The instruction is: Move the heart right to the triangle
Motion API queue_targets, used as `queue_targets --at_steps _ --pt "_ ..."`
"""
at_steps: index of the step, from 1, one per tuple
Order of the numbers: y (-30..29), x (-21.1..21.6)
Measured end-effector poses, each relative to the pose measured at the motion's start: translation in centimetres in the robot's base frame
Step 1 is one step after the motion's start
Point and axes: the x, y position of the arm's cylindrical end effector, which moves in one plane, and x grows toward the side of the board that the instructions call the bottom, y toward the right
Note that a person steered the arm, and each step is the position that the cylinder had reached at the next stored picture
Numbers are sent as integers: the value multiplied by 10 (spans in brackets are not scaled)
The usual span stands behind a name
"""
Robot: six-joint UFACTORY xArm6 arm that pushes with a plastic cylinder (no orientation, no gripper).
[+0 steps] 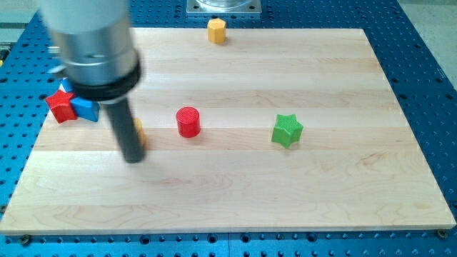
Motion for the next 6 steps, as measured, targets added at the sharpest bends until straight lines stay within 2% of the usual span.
queue_targets --at_steps 1,3,4,5,6 --pt "0 -39" --pt "16 -21" --pt "35 -24" --pt "16 -43" --pt "29 -27"
